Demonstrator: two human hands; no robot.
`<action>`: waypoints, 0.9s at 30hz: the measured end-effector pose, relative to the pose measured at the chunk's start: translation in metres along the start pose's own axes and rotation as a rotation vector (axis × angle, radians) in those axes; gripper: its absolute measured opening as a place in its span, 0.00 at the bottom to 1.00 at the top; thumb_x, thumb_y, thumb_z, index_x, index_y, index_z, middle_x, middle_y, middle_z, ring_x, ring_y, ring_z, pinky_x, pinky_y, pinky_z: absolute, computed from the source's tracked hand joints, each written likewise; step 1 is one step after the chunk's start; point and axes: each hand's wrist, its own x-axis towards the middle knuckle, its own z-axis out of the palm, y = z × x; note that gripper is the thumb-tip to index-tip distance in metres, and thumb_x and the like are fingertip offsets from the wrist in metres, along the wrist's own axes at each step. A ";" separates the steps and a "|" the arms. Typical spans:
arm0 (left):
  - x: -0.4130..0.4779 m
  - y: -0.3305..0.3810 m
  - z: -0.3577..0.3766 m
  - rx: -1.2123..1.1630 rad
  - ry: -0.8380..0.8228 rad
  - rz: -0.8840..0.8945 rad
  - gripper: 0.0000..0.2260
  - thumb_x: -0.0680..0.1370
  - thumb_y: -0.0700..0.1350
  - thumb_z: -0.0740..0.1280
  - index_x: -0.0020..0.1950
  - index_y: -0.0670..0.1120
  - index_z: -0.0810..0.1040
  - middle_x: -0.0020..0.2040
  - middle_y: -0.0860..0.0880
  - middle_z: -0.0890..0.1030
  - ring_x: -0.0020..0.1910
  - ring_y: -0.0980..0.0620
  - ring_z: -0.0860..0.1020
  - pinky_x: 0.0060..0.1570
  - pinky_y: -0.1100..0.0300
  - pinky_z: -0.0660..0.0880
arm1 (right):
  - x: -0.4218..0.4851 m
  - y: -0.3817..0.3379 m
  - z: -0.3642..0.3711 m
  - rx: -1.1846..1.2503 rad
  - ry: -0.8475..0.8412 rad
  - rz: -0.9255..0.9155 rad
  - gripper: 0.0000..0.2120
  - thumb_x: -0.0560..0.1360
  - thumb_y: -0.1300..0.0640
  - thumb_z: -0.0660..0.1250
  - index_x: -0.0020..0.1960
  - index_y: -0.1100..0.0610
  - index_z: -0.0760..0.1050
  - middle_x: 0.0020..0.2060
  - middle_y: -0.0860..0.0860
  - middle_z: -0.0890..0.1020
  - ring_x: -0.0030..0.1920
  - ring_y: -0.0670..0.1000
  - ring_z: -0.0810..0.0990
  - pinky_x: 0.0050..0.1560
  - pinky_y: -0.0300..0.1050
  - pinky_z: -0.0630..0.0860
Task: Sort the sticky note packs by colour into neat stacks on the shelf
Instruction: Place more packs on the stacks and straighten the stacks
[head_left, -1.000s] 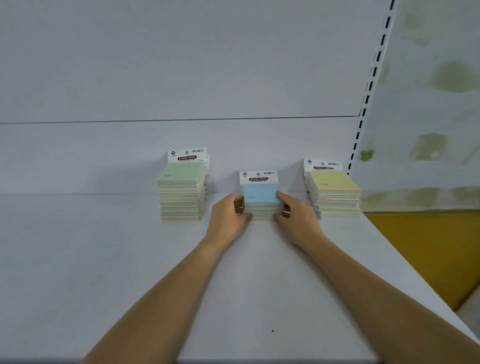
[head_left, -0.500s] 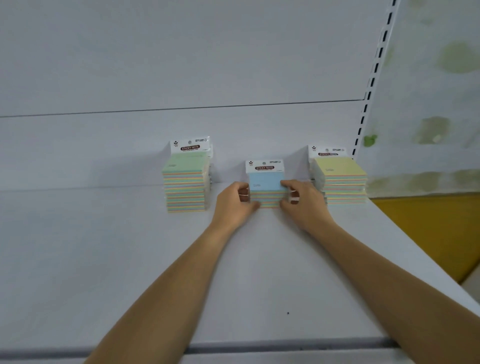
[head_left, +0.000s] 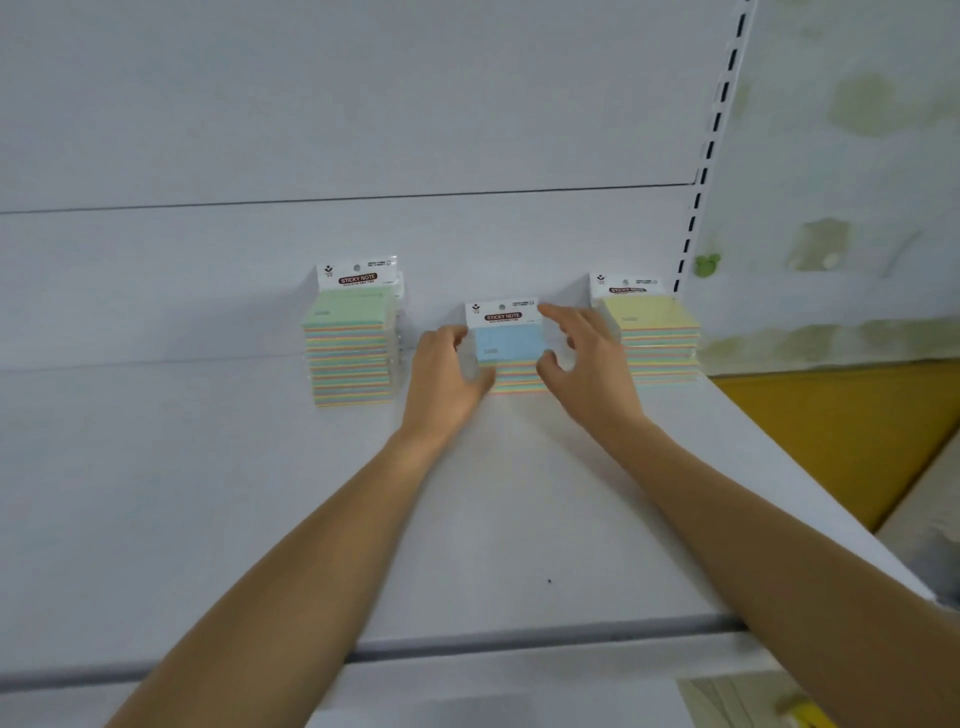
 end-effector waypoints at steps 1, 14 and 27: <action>0.000 0.005 -0.002 -0.001 0.021 0.048 0.22 0.71 0.38 0.70 0.64 0.37 0.70 0.61 0.39 0.73 0.61 0.44 0.73 0.58 0.62 0.67 | 0.004 -0.003 -0.008 0.004 0.029 -0.038 0.22 0.72 0.66 0.62 0.66 0.56 0.71 0.61 0.56 0.74 0.58 0.54 0.75 0.53 0.32 0.64; -0.004 0.112 0.096 0.067 -0.313 -0.108 0.26 0.72 0.43 0.70 0.66 0.36 0.65 0.63 0.38 0.74 0.63 0.41 0.73 0.57 0.60 0.65 | 0.023 0.092 -0.097 0.018 -0.210 0.309 0.34 0.72 0.60 0.67 0.74 0.53 0.56 0.68 0.61 0.65 0.68 0.57 0.67 0.63 0.48 0.67; -0.007 0.104 0.124 0.028 -0.119 -0.082 0.16 0.71 0.39 0.71 0.56 0.34 0.73 0.55 0.38 0.80 0.54 0.42 0.78 0.47 0.60 0.68 | 0.015 0.123 -0.083 0.202 -0.165 0.230 0.34 0.74 0.64 0.63 0.75 0.53 0.52 0.67 0.54 0.72 0.53 0.51 0.72 0.62 0.45 0.70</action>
